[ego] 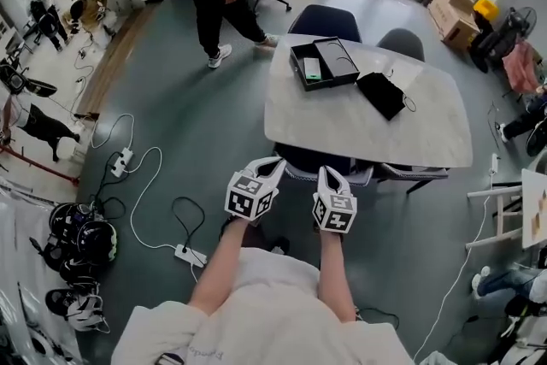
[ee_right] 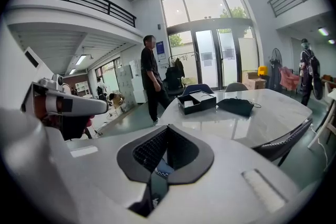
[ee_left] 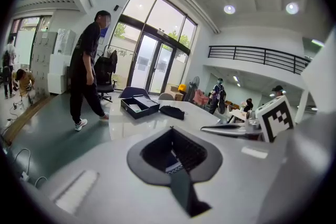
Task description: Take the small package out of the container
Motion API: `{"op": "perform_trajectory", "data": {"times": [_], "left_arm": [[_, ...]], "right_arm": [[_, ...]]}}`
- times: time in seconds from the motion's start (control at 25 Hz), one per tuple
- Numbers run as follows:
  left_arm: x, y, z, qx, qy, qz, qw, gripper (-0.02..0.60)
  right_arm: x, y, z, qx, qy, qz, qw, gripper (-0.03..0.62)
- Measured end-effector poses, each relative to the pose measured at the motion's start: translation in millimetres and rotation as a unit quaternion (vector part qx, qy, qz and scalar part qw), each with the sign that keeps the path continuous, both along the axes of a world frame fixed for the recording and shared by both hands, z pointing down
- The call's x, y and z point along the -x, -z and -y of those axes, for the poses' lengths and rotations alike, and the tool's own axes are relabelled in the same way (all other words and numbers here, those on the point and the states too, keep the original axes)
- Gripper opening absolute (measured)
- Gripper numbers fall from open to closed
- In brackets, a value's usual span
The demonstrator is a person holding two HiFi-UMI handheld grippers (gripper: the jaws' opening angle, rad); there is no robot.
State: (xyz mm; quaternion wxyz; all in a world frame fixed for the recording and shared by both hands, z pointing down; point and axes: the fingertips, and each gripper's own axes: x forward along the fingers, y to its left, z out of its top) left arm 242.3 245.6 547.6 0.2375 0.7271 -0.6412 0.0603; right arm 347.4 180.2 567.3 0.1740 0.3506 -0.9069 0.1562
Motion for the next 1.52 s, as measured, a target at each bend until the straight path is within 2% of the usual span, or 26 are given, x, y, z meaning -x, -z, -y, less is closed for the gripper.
{"op": "perform_trajectory", "data": {"times": [0.24, 0.56, 0.8, 1.0, 1.16, 1.28, 1.44, 1.52], "left_arm": [[17.1, 3.0, -7.2, 0.0, 0.015, -0.002, 0.9999, 0.052], [52.1, -23.8, 14.4, 0.017, -0.007, -0.016, 0.9997, 0.052], [107.5, -17.2, 55.1, 0.016, -0.03, -0.027, 0.9991, 0.052], [165.9, -7.1, 88.4, 0.002, -0.047, -0.033, 0.9984, 0.052], [210.7, -3.6, 105.6, -0.001, -0.061, -0.049, 0.9969, 0.052], [235.8, -4.5, 110.5, 0.0, -0.08, -0.051, 0.9955, 0.052], [265.3, -7.6, 110.5, 0.001, -0.1, -0.054, 0.9935, 0.052], [279.2, -9.3, 107.7, 0.002, -0.102, -0.059, 0.9931, 0.052]], "right_arm": [[10.4, 6.6, -5.7, 0.002, 0.013, 0.04, 0.999, -0.005], [33.9, -3.3, 11.8, 0.022, 0.01, 0.074, 0.997, -0.003], [66.2, -1.5, 47.9, 0.024, -0.035, 0.062, 0.997, -0.003], [106.6, -4.6, 73.5, 0.04, -0.086, 0.068, 0.993, -0.003], [144.2, 7.3, 88.1, 0.032, -0.109, 0.07, 0.991, -0.003], [172.9, 18.1, 96.7, 0.028, -0.127, 0.088, 0.988, -0.003], [210.4, 34.4, 103.3, 0.036, -0.141, 0.145, 0.979, -0.003], [226.6, 40.6, 102.5, 0.031, -0.138, 0.147, 0.979, -0.003]]}}
